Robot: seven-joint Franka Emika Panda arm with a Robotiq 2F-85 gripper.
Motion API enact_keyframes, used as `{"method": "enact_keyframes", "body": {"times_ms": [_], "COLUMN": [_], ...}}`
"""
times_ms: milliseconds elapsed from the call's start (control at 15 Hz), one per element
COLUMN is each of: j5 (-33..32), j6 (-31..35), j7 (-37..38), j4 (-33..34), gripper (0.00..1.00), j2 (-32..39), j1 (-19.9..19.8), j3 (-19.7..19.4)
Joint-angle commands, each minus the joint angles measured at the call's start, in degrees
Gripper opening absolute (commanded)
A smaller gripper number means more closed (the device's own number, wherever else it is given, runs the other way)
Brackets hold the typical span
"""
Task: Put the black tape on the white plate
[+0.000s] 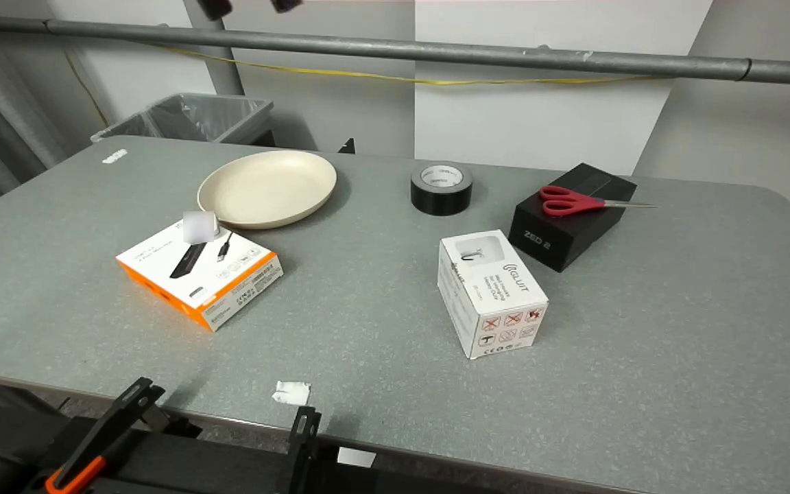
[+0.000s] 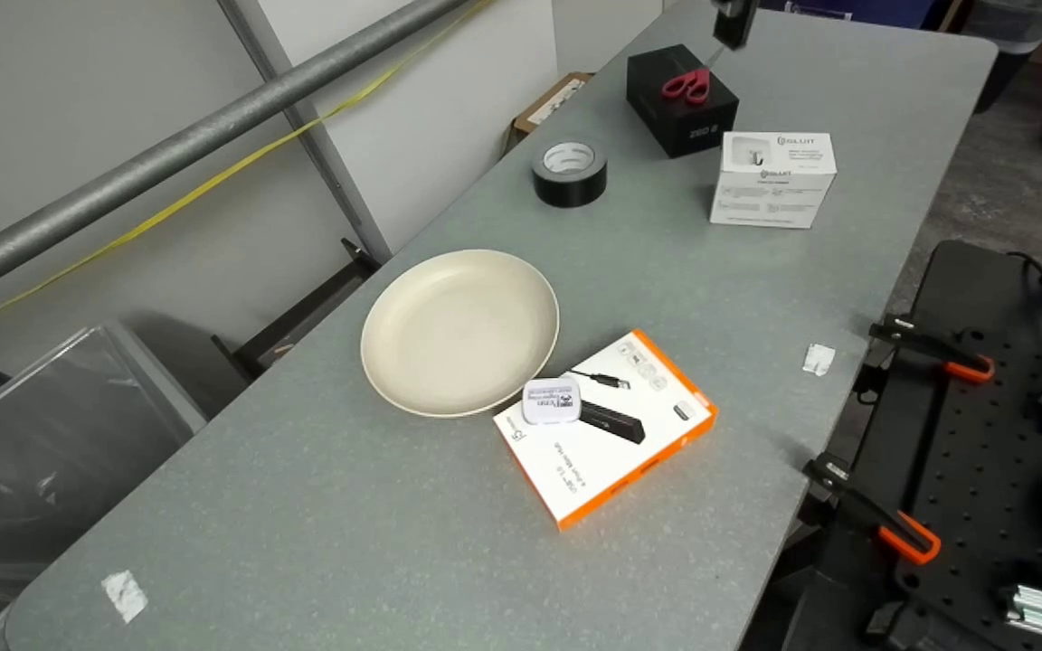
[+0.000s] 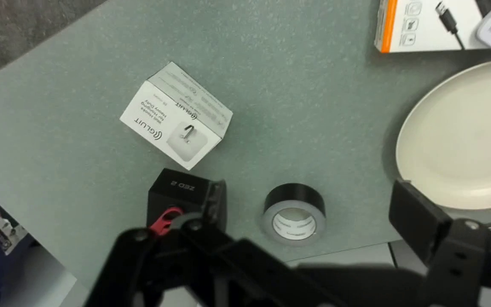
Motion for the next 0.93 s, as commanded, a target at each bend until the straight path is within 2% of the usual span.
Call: {"method": "enact_keyframes", "body": {"times_ms": [0, 333, 533, 600, 733, 867], "j5": [0.4, 0.6, -2.2, -5.2, -7.0, -6.1], "j6": [0.6, 1.0, 5.6, 10.3, 16.0, 21.1], "j7": [-0.2, 0.0, -1.9, -0.9, 0.6, 0.3], "j4": [0.3, 1.0, 5.4, 6.2, 8.9, 12.7], "gripper": [1.00, 1.00, 1.00, 1.00, 1.00, 1.00], "j2": [0.9, 2.2, 11.4, 14.6, 20.9, 27.7], "j1": [-1.2, -1.8, -4.1, -5.9, -7.4, -7.3], "j3": [-0.8, -1.7, -3.4, -3.2, -4.2, -6.0]}}
